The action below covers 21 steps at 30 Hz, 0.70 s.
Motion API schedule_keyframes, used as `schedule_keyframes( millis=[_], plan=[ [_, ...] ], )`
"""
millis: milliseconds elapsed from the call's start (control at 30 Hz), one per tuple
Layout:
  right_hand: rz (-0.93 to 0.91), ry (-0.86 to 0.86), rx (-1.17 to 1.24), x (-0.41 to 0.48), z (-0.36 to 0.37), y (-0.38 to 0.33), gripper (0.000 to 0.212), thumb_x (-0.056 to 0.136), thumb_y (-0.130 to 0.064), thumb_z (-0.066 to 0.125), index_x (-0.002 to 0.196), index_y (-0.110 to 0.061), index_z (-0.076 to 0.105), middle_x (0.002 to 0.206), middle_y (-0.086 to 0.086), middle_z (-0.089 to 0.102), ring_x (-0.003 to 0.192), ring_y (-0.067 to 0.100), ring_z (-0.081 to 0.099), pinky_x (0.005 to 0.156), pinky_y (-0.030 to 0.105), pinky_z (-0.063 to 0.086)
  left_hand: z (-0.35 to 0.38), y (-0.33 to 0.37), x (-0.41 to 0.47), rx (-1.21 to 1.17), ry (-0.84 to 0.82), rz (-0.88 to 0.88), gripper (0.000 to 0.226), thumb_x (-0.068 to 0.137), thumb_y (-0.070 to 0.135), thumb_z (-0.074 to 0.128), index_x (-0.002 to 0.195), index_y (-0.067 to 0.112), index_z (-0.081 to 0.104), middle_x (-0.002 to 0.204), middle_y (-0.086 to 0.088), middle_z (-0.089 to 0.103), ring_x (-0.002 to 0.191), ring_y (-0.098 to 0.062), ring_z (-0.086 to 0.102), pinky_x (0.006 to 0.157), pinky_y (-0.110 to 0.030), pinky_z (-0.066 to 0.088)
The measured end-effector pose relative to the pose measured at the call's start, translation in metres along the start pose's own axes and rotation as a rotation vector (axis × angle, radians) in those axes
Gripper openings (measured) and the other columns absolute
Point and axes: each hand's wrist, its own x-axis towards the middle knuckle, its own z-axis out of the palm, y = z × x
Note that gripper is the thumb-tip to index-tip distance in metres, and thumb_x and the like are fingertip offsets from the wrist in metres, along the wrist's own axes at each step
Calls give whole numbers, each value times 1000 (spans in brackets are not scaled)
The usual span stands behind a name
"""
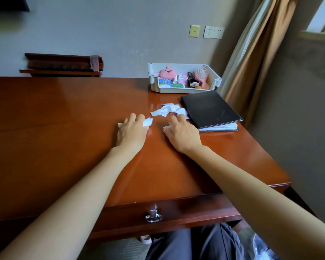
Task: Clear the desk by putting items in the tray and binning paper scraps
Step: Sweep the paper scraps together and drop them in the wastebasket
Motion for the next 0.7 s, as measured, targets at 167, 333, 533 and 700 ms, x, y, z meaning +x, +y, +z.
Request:
schedule_keyframes(
  millis=[167, 333, 533, 700],
  plan=[
    [-8, 38, -33, -5, 0, 1, 39, 96, -21, 38, 132, -6, 40, 110, 20, 62, 95, 42, 59, 64, 33, 32, -3, 5, -5, 21, 9, -8, 25, 100, 21, 38, 119, 7, 46, 115, -14, 60, 104, -34, 59, 81, -40, 47],
    [66, 47, 287, -12, -9, 7, 26, 95, -19, 46, 114, -2, 52, 101, 20, 67, 94, 40, 58, 69, 35, 40, -7, 9, -5, -238, -11, -82, 25, 100, 16, 38, 118, 2, 50, 115, -22, 60, 103, -39, 56, 80, -40, 45],
    [192, 201, 511, -28, -44, 21, 16, 94, -20, 52, 91, -5, 55, 97, 20, 68, 79, 29, 56, 61, 26, 32, -42, 62, -14, -481, 63, -31, 30, 98, 19, 44, 119, 0, 52, 120, -21, 58, 110, -36, 51, 85, -35, 41],
    [264, 436, 480, -52, -85, 75, 14, 93, -17, 53, 82, -10, 49, 95, 20, 70, 81, 36, 58, 57, 24, 21, -50, 139, -23, -649, 156, 76, 26, 93, 16, 49, 106, -5, 59, 111, -25, 62, 103, -39, 53, 78, -40, 40]
  ],
)
